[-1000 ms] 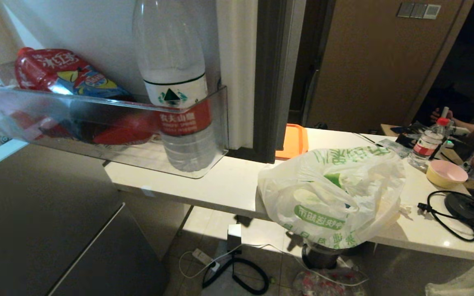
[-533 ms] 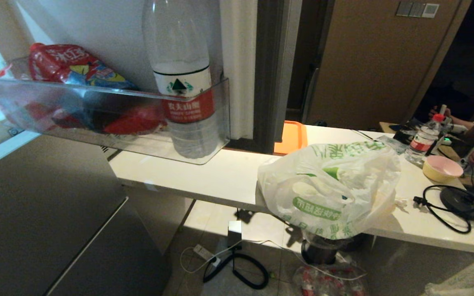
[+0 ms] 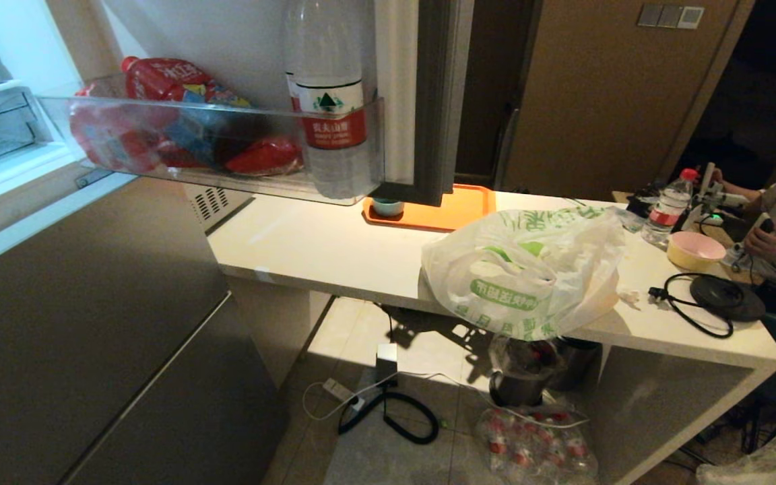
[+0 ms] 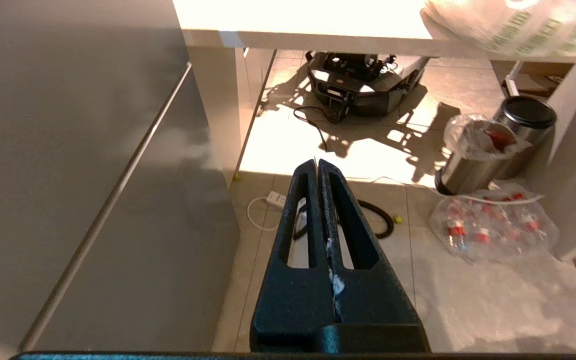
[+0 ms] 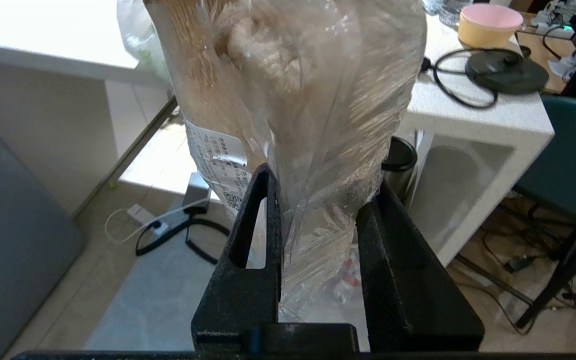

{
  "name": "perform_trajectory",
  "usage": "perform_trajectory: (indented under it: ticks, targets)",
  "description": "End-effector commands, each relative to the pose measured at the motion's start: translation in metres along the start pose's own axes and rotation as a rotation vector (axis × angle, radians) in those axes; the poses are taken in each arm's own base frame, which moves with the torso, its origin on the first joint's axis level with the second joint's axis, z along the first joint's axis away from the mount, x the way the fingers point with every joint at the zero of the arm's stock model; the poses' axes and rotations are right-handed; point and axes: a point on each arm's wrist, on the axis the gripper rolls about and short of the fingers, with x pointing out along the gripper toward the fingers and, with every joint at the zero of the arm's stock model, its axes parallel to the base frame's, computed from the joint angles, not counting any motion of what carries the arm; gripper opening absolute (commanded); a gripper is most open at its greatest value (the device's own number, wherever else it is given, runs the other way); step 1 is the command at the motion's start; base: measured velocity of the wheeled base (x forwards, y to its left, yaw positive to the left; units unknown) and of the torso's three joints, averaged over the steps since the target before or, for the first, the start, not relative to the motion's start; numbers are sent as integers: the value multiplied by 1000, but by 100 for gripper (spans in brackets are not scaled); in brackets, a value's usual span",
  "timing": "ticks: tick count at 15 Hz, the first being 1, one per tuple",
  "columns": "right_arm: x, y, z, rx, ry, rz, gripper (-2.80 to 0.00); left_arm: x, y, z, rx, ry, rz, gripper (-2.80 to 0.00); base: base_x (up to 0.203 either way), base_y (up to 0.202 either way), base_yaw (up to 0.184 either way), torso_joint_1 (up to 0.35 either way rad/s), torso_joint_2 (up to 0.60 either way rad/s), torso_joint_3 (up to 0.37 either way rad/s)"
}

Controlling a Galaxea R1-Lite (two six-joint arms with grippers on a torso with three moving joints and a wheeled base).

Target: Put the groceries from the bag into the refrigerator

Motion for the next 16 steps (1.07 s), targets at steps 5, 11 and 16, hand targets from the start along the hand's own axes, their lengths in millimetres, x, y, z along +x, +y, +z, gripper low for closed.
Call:
perform_trajectory:
  ticks: [5, 11, 16]
  targets:
    - [0, 0, 0, -1, 1, 0, -280, 0, 0, 0, -2, 0, -1, -280, -179, 0, 2, -1, 2, 2]
    - [0, 0, 0, 0, 1, 0, -280, 0, 0, 0, -6, 1, 12, -280, 0, 0, 0, 4, 2, -1]
    - [0, 0, 0, 1, 1, 0, -280, 0, 1, 0, -19, 1, 25, -280, 0, 0, 0, 0, 0, 0]
